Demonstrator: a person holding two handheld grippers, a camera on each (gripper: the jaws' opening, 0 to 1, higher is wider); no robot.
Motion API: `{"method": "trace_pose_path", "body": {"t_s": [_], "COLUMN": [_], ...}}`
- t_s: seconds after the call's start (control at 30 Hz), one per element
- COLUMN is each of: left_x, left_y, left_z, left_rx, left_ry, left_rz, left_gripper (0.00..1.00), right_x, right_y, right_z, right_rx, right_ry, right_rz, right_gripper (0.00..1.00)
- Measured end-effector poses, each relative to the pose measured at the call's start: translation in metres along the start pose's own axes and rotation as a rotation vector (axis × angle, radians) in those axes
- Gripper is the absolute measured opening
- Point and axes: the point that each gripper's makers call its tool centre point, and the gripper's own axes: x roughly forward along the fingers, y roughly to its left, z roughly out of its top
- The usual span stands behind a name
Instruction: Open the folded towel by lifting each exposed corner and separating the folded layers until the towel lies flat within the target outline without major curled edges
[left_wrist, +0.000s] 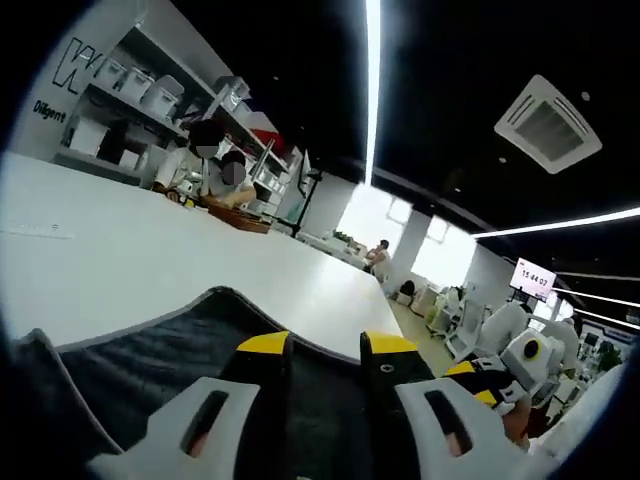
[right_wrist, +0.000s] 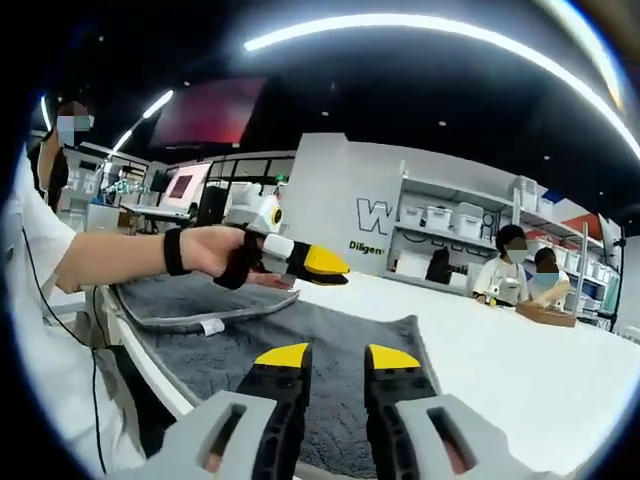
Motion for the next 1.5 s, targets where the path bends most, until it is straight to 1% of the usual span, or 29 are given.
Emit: {"method": "trace_pose_path", "body": {"t_s": [0.03,0.1,0.17,0.2,0.33,0.37,0.4,0.43,0.47,0.5,0.53,0.63,0.7,0.8,0.87,0.93,1.0,1.13,1.17,1.33,1.43,1.5], "left_x": [-0.001,-0.007,-0.011,-0.016,-0.02,-0.023,-0.025,-0.026,-0.027,-0.029,-0.03,-0.033,-0.035,-0.038,-0.041,-0.043,-0.046,-0.053,-0.057,-0.067,-0.073,-0.076], "left_y": [-0.003,-0.006,-0.014,-0.018,-0.018,-0.017,-0.009,-0.009,-0.009,-0.004,-0.003,-0.003,-0.005,-0.01,-0.01,-0.011,-0.012,-0.019,-0.025,-0.036,-0.043,-0.049], "left_z": [0.001,0.002,0.005,0.004,0.004,0.003,0.004,0.003,0.002,0.004,0.007,0.008,0.01,0.007,0.006,0.006,0.005,0.003,0.004,0.004,0.001,-0.003], "left_rx": [0.009,-0.006,0.01,0.013,0.038,0.048,0.021,0.046,0.058,0.057,0.068,0.072,0.091,0.133,0.159,0.167,0.167,0.168,0.177,0.215,0.238,0.224], "left_ry": [-0.002,0.001,-0.019,-0.014,-0.014,-0.015,-0.007,0.001,0.01,0.02,0.011,0.014,0.014,0.04,0.042,0.047,0.045,0.047,0.031,0.017,0.014,0.02], "left_rz": [-0.015,-0.01,-0.028,-0.03,-0.022,-0.02,-0.001,-0.002,-0.003,0.01,0.011,0.006,-0.007,-0.033,-0.024,-0.026,-0.026,-0.045,-0.053,-0.048,-0.051,-0.071], "left_gripper": [0.24,0.25,0.26,0.26,0.26,0.27,0.27,0.28,0.28,0.28,0.29,0.3,0.3,0.33,0.33,0.33,0.34,0.37,0.38,0.4,0.42,0.44], "right_x": [0.001,0.001,0.003,0.003,0.004,0.004,0.005,0.005,0.005,0.006,0.007,0.008,0.009,0.009,0.01,0.01,0.011,0.013,0.014,0.017,0.017,0.018], "right_y": [0.001,0.002,0.002,0.002,0.001,0.003,0.003,0.003,0.003,0.005,0.006,0.007,0.008,0.011,0.012,0.014,0.015,0.017,0.017,0.024,0.026,0.03], "right_z": [0.001,0.001,0.004,0.005,0.01,0.012,0.013,0.013,0.014,0.014,0.016,0.019,0.022,0.023,0.023,0.026,0.029,0.035,0.036,0.042,0.043,0.042], "right_rx": [-0.006,-0.009,-0.019,-0.019,-0.015,-0.028,-0.029,-0.03,-0.03,-0.031,-0.033,-0.034,-0.035,-0.038,-0.035,-0.04,-0.061,-0.067,-0.069,-0.068,-0.062,-0.053], "right_ry": [-0.001,0.0,-0.005,-0.001,-0.007,-0.01,-0.011,-0.012,-0.012,-0.012,-0.012,-0.016,-0.022,-0.021,-0.016,-0.016,-0.02,-0.029,-0.028,-0.037,-0.037,-0.034], "right_rz": [0.003,0.01,0.02,0.027,0.033,0.037,0.034,0.034,0.035,0.041,0.045,0.051,0.049,0.061,0.069,0.08,0.075,0.084,0.086,0.11,0.121,0.136], "right_gripper": [0.18,0.21,0.2,0.21,0.21,0.21,0.21,0.21,0.21,0.21,0.21,0.22,0.22,0.23,0.25,0.26,0.27,0.25,0.26,0.28,0.27,0.27]}}
